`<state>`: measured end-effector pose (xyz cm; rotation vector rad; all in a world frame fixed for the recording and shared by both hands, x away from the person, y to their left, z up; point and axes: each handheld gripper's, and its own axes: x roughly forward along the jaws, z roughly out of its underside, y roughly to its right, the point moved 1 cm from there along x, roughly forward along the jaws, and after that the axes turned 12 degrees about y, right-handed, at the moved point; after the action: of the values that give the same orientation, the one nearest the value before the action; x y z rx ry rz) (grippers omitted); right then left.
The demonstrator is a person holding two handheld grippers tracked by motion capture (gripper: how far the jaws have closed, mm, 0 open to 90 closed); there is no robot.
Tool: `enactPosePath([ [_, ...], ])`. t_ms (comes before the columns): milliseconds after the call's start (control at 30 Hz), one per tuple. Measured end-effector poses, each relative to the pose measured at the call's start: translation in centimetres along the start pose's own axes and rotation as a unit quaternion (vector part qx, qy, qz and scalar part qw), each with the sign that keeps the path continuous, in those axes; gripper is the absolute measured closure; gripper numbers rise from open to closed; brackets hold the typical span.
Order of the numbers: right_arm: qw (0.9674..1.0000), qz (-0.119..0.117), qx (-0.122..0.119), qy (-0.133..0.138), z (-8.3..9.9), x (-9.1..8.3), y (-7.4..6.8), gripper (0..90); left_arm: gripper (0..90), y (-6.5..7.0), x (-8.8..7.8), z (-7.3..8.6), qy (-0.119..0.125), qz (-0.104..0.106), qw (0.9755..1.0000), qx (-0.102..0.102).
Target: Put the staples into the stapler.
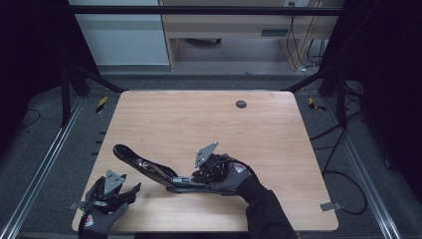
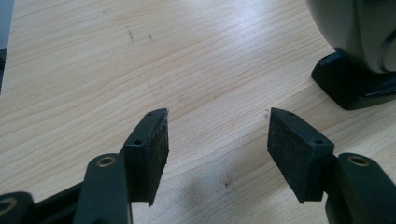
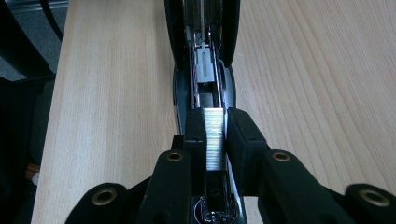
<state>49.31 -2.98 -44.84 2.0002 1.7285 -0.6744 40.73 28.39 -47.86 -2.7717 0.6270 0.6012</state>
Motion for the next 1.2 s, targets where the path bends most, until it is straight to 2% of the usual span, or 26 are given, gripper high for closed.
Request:
enactPosePath([
  [567,1.0,-0.007,-0.006,0.004,0.07,0.04,0.06,78.6,38.3,0.02,0.02,0.01,-0.001,0.0,1.0,0.0],
  [867,0.9999,0.001,-0.003,-0.013,0.14,0.47,-0.03,78.3,38.4,0.02,0.02,0.02,-0.001,0.0,1.0,0.0],
  [1200,0.9999,0.002,-0.003,-0.011,0.13,0.39,-0.06,78.4,38.4,0.01,0.02,0.01,-0.001,0.0,1.0,0.0],
])
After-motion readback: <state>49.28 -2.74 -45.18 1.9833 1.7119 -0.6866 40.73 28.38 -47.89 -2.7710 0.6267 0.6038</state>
